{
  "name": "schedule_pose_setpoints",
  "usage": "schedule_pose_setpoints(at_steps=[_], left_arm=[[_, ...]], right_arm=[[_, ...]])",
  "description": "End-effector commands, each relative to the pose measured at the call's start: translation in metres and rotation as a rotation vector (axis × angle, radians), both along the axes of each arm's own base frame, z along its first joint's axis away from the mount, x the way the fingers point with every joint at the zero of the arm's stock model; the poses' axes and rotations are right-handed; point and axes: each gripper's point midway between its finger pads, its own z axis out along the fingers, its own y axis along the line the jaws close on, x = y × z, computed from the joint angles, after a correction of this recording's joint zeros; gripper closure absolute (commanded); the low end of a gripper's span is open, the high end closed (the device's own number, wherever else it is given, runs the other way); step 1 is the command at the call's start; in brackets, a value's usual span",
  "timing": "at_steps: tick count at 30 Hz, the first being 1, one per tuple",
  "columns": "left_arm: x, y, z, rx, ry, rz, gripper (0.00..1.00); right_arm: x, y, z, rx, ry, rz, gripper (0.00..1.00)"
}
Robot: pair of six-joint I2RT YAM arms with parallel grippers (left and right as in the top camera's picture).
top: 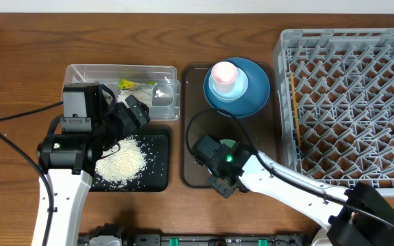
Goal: Sort waste into correct bins and load items into the dishwasher rack
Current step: 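Lift the mint-green bowl with the right gripper off the brown tray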
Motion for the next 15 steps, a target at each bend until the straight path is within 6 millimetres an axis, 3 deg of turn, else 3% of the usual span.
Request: schedule_pose_setpoints(at_steps=[1, 15], left_arm=[[0.002, 0.002, 0.003, 0.012, -0.012, -0.003, 0.04], [0.002, 0.002, 0.003, 0.012, -0.012, -0.003, 0.04]], right_arm=[[-0.002, 0.000, -0.005, -0.019, -0.006, 0.037, 0.74], [-0.008, -0.008, -0.016, -0.035, 0.004, 0.055, 0.71]])
